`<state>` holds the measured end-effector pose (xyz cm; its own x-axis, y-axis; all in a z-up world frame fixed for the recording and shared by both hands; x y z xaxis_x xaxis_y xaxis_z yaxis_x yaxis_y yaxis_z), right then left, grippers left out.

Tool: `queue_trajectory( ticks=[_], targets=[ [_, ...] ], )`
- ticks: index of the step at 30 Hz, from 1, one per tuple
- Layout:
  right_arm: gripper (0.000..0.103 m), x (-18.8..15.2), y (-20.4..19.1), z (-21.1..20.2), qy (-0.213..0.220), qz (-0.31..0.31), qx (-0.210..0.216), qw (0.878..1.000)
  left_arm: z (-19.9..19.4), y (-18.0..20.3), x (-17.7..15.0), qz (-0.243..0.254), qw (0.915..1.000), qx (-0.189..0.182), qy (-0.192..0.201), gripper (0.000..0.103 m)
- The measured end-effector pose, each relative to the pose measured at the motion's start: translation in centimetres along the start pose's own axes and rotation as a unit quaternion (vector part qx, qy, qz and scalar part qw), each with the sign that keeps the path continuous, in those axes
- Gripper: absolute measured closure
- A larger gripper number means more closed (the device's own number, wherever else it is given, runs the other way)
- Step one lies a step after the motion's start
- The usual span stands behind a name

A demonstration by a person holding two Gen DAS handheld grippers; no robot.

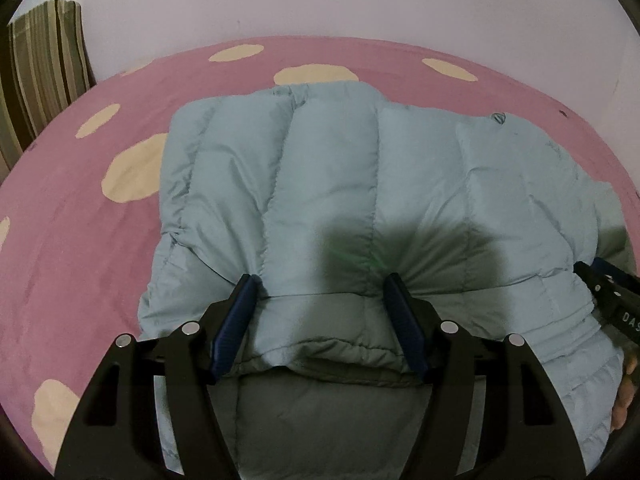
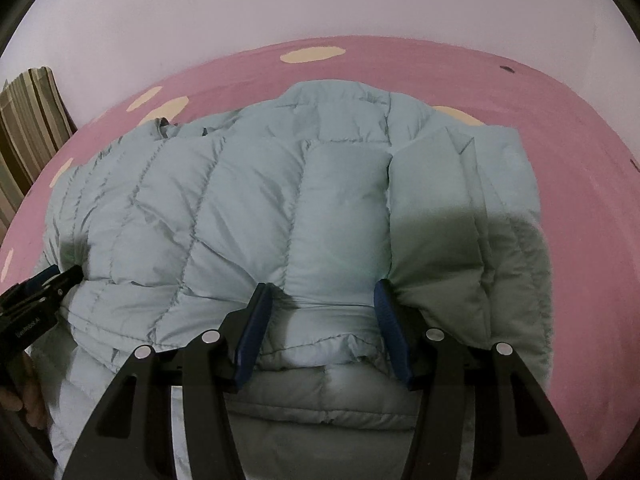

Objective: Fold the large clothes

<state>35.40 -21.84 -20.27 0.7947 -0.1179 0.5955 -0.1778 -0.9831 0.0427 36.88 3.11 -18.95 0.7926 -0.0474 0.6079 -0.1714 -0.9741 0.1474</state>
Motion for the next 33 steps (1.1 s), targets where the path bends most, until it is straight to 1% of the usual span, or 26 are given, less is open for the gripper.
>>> queue_trajectory(
  ticks=[2, 4, 6, 8, 10, 13, 15, 18, 21, 24, 27, 29, 33],
  targets=[
    [0.049, 0.4, 0.2, -1.0, 0.005, 0.010, 0.002, 1.000, -1.1, 0.2, 0.4, -0.002, 1.0000, -0.001, 0.003, 0.037],
    [0.049, 1.0, 0.3, -2.0, 0.016, 0.023, 0.016, 0.999, -2.3, 0.5, 1.0, -0.014, 0.9995, -0.021, 0.018, 0.037],
    [0.049, 2.2, 0.3, -2.3, 0.026, 0.030, 0.022, 0.999, -3.0, 1.0, 2.1, -0.014, 0.9989, -0.031, 0.033, 0.037],
    [0.049, 3.6, 0.1, -1.8, 0.031, 0.034, 0.025, 0.999, -2.7, 1.8, 3.3, -0.004, 0.9988, -0.032, 0.037, 0.037],
    [0.049, 5.0, -0.6, -0.8, 0.036, 0.031, 0.019, 0.999, -1.7, 2.4, 4.5, -0.001, 0.9986, -0.031, 0.042, 0.036],
    [0.049, 6.1, -1.5, 1.2, 0.026, 0.021, 0.009, 0.999, 0.2, 2.7, 5.4, -0.008, 0.9992, -0.025, 0.031, 0.036],
    [0.049, 6.1, -1.7, 2.5, 0.016, 0.012, -0.001, 1.000, 1.5, 2.8, 5.4, -0.009, 0.9996, -0.017, 0.020, 0.036],
    [0.047, 5.3, -2.0, 4.2, -0.002, -0.002, -0.008, 1.000, 3.3, 3.1, 4.7, 0.014, 0.9999, 0.001, 0.005, 0.035],
    [0.046, 4.8, -2.5, 4.9, 0.004, -0.016, -0.020, 1.000, 4.3, 3.2, 4.2, 0.025, 0.9996, 0.009, 0.003, 0.034],
    [0.046, 4.7, -2.6, 5.0, 0.007, -0.017, -0.023, 1.000, 4.5, 2.9, 4.2, 0.024, 0.9997, 0.009, 0.002, 0.033],
    [0.046, 4.7, -2.6, 4.1, 0.015, -0.013, -0.019, 1.000, 3.8, 3.0, 4.5, 0.025, 0.9996, 0.011, 0.007, 0.033],
    [0.046, 4.9, -2.1, 3.1, 0.020, -0.002, -0.008, 1.000, 3.0, 2.9, 4.4, 0.018, 0.9998, 0.008, 0.008, 0.033],
    [0.045, 3.8, -0.6, 0.1, 0.027, 0.021, 0.008, 0.999, 0.9, 2.4, 3.8, -0.001, 1.0000, 0.003, 0.006, 0.033]
  ],
)
Point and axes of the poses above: each gripper's, at about its wrist camera, not at the fingertips, and z roughly the way its jaws point, y to its right, x to its top, the point moved 2 cm from there along z, roughly the way its jaws point, and after that the axes turned 11 degrees about -x, right-handed, at the moved point
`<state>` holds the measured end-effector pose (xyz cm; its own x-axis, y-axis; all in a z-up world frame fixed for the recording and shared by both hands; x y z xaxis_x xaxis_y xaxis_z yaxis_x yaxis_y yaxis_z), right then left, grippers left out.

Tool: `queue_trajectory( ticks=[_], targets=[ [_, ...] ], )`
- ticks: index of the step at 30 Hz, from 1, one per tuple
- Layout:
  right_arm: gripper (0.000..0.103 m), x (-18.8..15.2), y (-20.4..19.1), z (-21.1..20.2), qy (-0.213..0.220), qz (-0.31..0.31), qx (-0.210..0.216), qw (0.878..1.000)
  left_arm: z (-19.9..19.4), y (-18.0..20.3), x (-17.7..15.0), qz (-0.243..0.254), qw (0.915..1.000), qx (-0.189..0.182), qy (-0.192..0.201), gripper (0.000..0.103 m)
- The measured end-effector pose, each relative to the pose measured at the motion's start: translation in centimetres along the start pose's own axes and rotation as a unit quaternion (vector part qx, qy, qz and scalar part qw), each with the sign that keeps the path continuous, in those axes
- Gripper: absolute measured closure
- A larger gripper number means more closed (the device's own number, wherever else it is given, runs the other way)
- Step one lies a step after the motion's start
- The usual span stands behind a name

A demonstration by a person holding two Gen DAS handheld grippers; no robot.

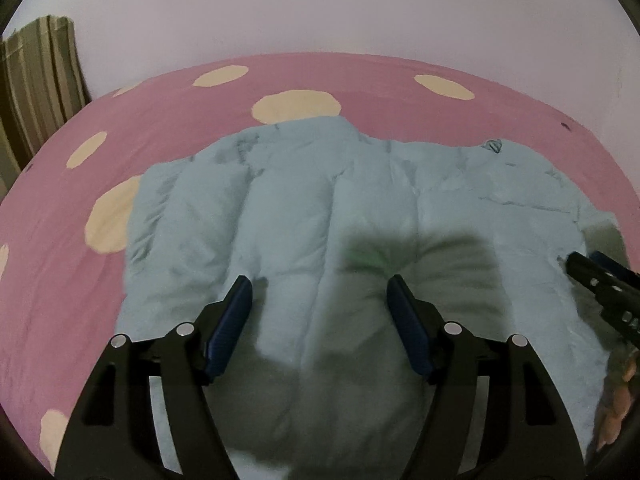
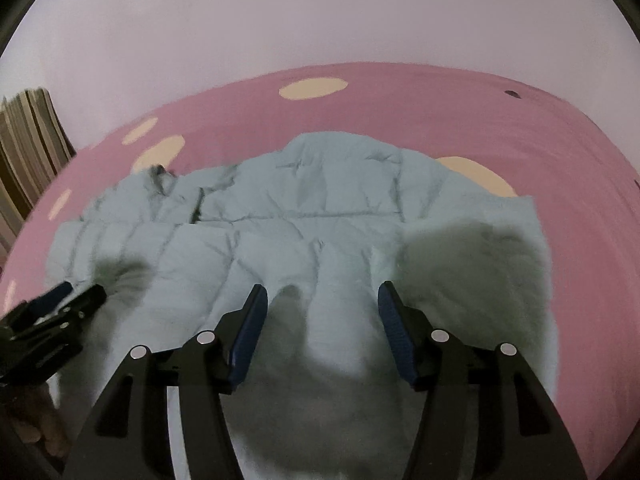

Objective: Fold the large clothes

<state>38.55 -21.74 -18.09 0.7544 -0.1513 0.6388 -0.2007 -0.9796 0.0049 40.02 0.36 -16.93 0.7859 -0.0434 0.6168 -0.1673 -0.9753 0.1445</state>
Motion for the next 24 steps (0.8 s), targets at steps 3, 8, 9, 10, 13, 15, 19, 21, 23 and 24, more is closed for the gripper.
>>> queue_trajectory(
  ticks=[3, 8, 9, 10, 13, 15, 19, 21, 23, 24],
  targets=[
    [0.039, -1.2, 1.5, -2.9, 0.008, 0.009, 0.006, 1.000, -2.6, -0.2, -1.2, -0.004, 1.0000, -0.001, 0.007, 0.031],
    [0.037, -4.7, 4.9, -7.3, 0.011, 0.028, 0.008, 1.000, -7.0, -1.3, -4.4, -0.020, 0.9997, -0.006, 0.010, 0.030],
    [0.037, -5.6, 5.6, -8.1, 0.010, 0.032, 0.008, 0.999, -7.8, -1.5, -5.0, -0.022, 0.9997, -0.007, 0.010, 0.030],
    [0.037, -6.6, 6.4, -8.9, 0.007, 0.034, 0.009, 0.999, -8.8, -1.7, -5.9, -0.025, 0.9996, -0.006, 0.010, 0.029],
    [0.037, -9.1, 7.9, -10.7, 0.000, 0.038, 0.004, 0.999, -11.5, -2.5, -8.3, -0.030, 0.9995, -0.005, 0.013, 0.029],
    [0.037, -11.1, 9.4, -11.9, -0.008, 0.047, 0.005, 0.999, -13.4, -3.6, -10.2, -0.038, 0.9992, -0.006, 0.012, 0.029],
    [0.037, -15.4, 12.4, -14.1, -0.029, 0.081, 0.012, 0.996, -16.8, -6.2, -13.7, -0.079, 0.9967, -0.012, 0.015, 0.028],
    [0.037, -17.0, 13.2, -14.7, -0.040, 0.092, 0.016, 0.995, -18.2, -7.6, -15.6, -0.102, 0.9945, -0.021, 0.014, 0.028],
    [0.037, -19.1, 14.2, -15.3, -0.053, 0.108, 0.025, 0.992, -19.5, -8.9, -17.9, -0.122, 0.9923, -0.023, 0.007, 0.028],
    [0.037, -19.9, 14.5, -15.5, -0.058, 0.113, 0.027, 0.992, -20.2, -9.6, -19.2, -0.131, 0.9911, -0.024, 0.004, 0.028]
  ],
)
Point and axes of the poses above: each gripper's, at about its wrist camera, not at the fingertips, and z roughly the way its jaws point, y to its right, x to its top, the point moved 2 cm from there along z, roughly the way its jaws point, and after that the axes turned 11 degrees about -x, right-handed, at the moved point
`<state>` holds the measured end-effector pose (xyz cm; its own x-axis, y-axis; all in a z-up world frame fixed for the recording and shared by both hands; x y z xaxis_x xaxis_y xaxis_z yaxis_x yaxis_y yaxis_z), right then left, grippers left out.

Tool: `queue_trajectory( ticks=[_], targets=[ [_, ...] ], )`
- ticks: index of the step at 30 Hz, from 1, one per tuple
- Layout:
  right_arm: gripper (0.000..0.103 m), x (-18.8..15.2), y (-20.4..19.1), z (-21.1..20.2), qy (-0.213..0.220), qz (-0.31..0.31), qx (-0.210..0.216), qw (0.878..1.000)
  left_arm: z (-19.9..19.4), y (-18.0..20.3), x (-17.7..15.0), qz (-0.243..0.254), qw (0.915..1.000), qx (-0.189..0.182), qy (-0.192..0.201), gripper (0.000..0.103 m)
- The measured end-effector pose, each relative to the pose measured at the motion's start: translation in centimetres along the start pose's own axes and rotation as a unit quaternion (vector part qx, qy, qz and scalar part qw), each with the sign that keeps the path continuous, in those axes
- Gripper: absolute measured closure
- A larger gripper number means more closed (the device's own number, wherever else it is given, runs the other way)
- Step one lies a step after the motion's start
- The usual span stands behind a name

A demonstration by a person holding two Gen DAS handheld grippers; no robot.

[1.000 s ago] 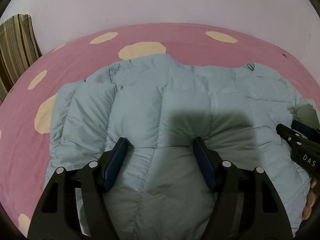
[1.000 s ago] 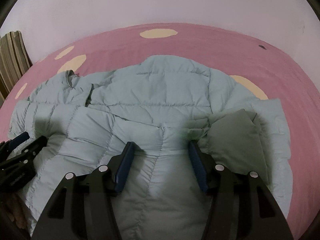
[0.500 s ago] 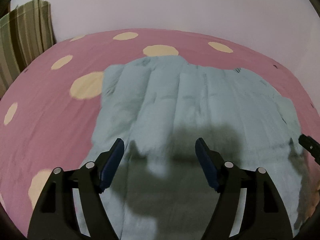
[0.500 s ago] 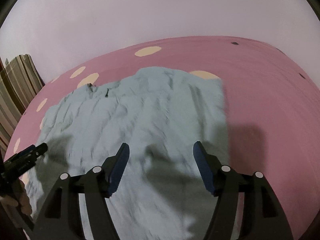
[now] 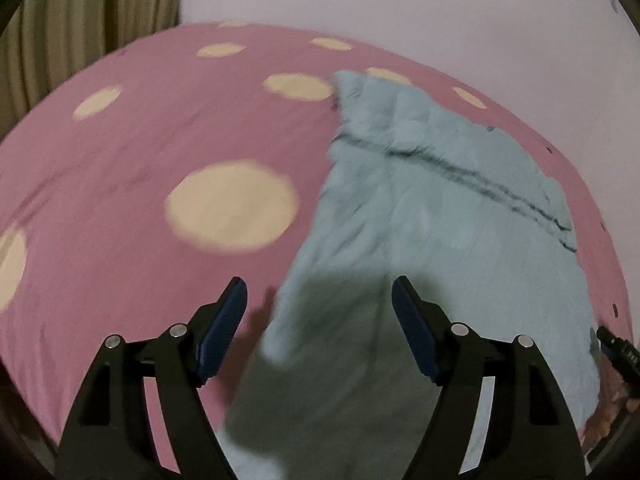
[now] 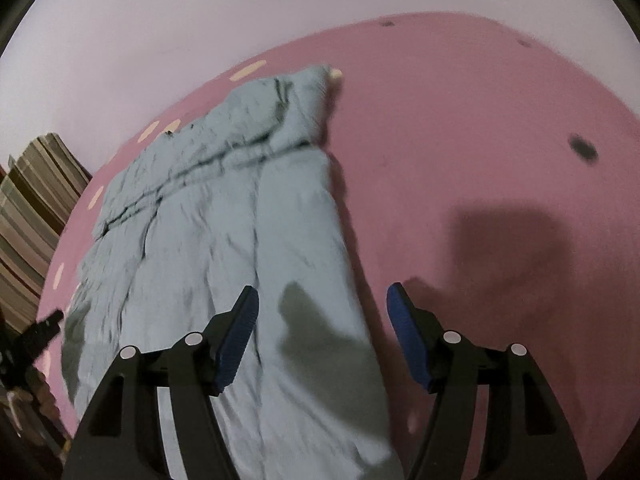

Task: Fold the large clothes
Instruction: 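Lift and fold the hem toward the collar with both grippers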

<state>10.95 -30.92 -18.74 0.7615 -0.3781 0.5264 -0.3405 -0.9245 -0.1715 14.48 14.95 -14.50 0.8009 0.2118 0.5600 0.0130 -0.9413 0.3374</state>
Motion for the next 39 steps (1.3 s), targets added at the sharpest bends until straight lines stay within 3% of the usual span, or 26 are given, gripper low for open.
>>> queue_trajectory(
  ticks=[4, 9, 16, 26, 30, 32, 34, 36, 39],
  targets=[
    [0.037, -2.5, 1.6, -0.7, -0.012, 0.009, -0.002, 1.000, -2.2, -2.6, -2.9, -0.021, 0.9998, -0.005, -0.004, 0.028],
    [0.037, -4.7, 2.2, -2.0, -0.012, 0.016, 0.024, 1.000, -3.7, -5.0, -5.6, -0.072, 0.9955, -0.059, -0.017, 0.028],
    [0.037, -6.6, 1.8, -2.9, -0.018, 0.016, 0.068, 0.997, -4.1, -5.3, -6.6, -0.112, 0.9867, -0.117, -0.017, 0.028],
    [0.037, -7.4, 2.9, -3.3, -0.024, 0.046, 0.121, 0.991, -3.9, -6.4, -6.4, -0.152, 0.9773, -0.146, -0.018, 0.031],
    [0.038, -7.7, 3.0, -3.5, -0.021, 0.038, 0.122, 0.992, -3.8, -5.4, -6.8, -0.132, 0.9791, -0.151, -0.030, 0.040],
    [0.048, -7.9, 2.7, -3.4, -0.023, 0.035, 0.121, 0.992, -3.6, -5.0, -6.9, -0.121, 0.9823, -0.140, -0.028, 0.043],
    [0.052, -8.2, 2.7, -3.4, -0.024, 0.034, 0.120, 0.992, -3.5, -4.9, -6.8, -0.123, 0.9822, -0.139, -0.027, 0.053],
    [0.061, -8.2, 2.6, -3.3, -0.027, 0.033, 0.119, 0.992, -3.3, -5.0, -6.9, -0.129, 0.9798, -0.150, -0.032, 0.078],
    [0.077, -8.4, 2.6, -3.2, -0.034, 0.035, 0.126, 0.991, -3.0, -4.5, -7.1, -0.123, 0.9803, -0.150, -0.037, 0.087]
  ],
)
Point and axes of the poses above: each gripper's, at about its wrist camera, not at the fingertips, and z roughly the way its jaws point, y to its right, x to its top, the point moved 2 cm from there along z, roughly the way its jaws point, and after that the axes turned 11 degrees about -x, right-handed, at the moved point
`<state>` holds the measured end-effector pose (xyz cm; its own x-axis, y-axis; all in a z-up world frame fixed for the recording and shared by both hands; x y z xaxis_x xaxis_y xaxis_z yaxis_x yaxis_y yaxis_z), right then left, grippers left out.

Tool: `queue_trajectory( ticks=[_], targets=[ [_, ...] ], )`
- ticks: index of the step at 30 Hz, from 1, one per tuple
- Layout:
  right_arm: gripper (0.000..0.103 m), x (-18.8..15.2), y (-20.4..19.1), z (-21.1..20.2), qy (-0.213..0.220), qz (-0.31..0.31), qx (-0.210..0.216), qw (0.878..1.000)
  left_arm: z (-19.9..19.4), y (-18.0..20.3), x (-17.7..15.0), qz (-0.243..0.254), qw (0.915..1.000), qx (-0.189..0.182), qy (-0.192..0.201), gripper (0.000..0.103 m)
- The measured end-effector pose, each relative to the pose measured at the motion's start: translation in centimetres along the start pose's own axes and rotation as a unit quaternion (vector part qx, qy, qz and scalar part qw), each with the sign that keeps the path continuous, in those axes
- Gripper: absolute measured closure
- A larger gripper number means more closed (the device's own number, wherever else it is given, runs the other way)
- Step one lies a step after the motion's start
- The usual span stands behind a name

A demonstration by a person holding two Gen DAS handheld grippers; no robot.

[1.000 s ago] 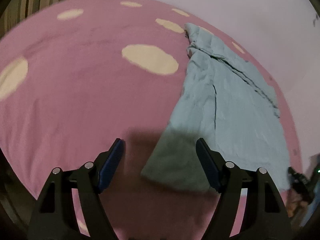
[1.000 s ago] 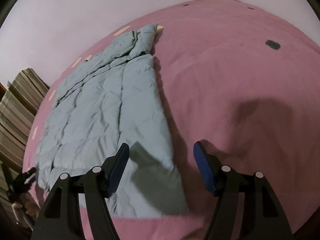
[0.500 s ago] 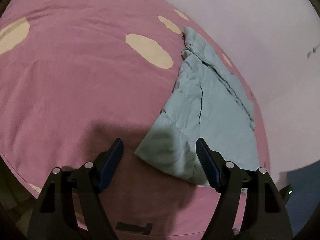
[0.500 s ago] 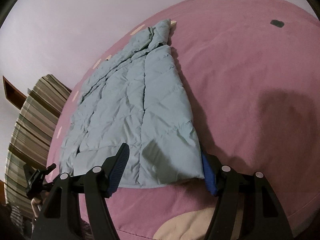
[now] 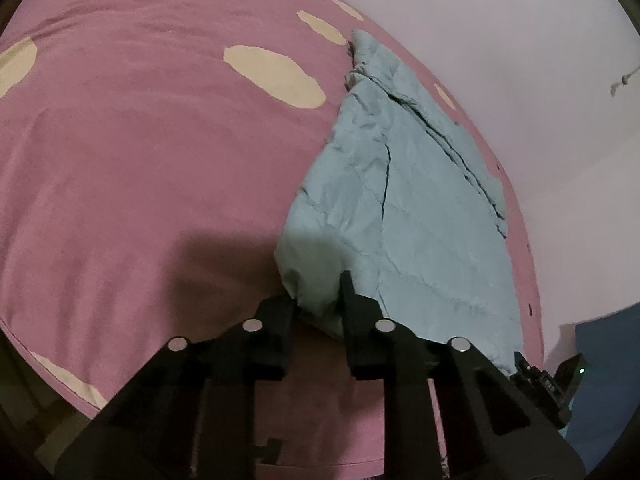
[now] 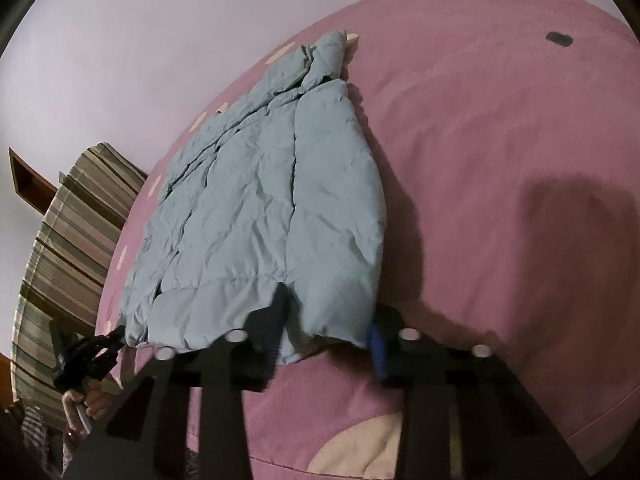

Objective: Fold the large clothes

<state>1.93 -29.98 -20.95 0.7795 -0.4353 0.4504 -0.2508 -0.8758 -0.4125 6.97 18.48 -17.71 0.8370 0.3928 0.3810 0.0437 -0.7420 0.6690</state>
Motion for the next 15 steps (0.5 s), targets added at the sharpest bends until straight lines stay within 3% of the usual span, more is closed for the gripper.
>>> queue_trajectory(
  ticks=[5, 10, 15],
  targets=[
    [0.091, -0.2, -0.5, 0.0, -0.006, -0.003, 0.019, 1.000, -0.6, 0.7, 0.2, 0.009, 0.9998, -0.002, 0.015, 0.098],
    [0.093, 0.9, -1.6, -0.9, 0.007, 0.005, 0.055, 0.998, -2.5, 3.5, 1.8, 0.037, 0.9979, -0.017, 0.050, 0.099],
    [0.094, 4.8, -3.1, -1.4, 0.027, 0.010, 0.091, 0.995, -2.5, 6.8, 5.5, 0.063, 0.9947, -0.039, 0.072, 0.100]
  ],
)
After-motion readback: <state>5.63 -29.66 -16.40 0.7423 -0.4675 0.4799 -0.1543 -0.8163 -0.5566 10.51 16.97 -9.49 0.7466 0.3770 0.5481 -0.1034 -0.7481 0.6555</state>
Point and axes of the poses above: each gripper's, at about its wrist camera, not at the fingertips, and z roughly the way its jaws point, y to its right, x to its top, the point moved 2 cm from there along z, roughly the way its jaws point, and after that the axes turned 11 degrees about -x, right-handed, at the moved point
